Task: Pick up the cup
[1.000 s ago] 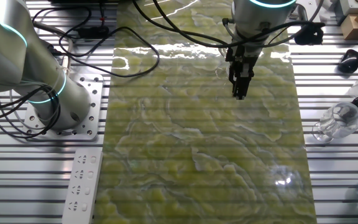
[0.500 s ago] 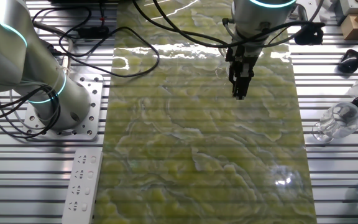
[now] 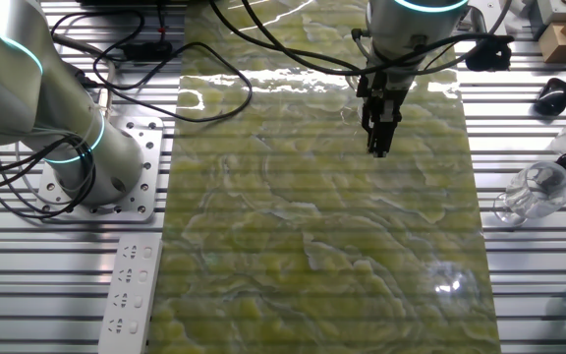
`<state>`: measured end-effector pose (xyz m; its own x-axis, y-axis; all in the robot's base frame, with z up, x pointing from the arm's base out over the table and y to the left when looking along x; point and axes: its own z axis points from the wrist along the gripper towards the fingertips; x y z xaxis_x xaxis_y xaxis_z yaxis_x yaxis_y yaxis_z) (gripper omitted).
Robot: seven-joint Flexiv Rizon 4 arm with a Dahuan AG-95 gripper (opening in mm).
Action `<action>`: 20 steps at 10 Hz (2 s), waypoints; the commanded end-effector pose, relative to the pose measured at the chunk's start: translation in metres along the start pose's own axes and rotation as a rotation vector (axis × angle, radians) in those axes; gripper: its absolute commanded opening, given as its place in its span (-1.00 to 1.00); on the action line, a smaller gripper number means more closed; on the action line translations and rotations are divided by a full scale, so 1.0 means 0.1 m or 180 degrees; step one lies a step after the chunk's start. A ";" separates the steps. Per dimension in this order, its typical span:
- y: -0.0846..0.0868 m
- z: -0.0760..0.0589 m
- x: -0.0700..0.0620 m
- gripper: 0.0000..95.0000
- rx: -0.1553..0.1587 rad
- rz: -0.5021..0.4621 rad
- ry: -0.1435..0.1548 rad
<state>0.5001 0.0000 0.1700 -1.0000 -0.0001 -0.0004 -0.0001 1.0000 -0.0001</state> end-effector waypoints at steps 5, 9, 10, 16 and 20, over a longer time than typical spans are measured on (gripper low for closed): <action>0.01 0.04 0.00 -1.00 -0.0011 -0.0398 -0.0017; 0.01 0.03 0.01 -1.00 -0.0055 -0.0509 -0.0053; 0.01 0.02 0.02 -1.00 -0.0054 -0.0569 -0.0042; 0.01 0.03 0.02 -1.00 -0.0079 -0.0580 0.0005; 0.01 0.03 0.02 -1.00 -0.0100 -0.0554 0.0044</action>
<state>0.4990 0.0015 0.1677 -0.9849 -0.1721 0.0164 -0.1715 0.9847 0.0320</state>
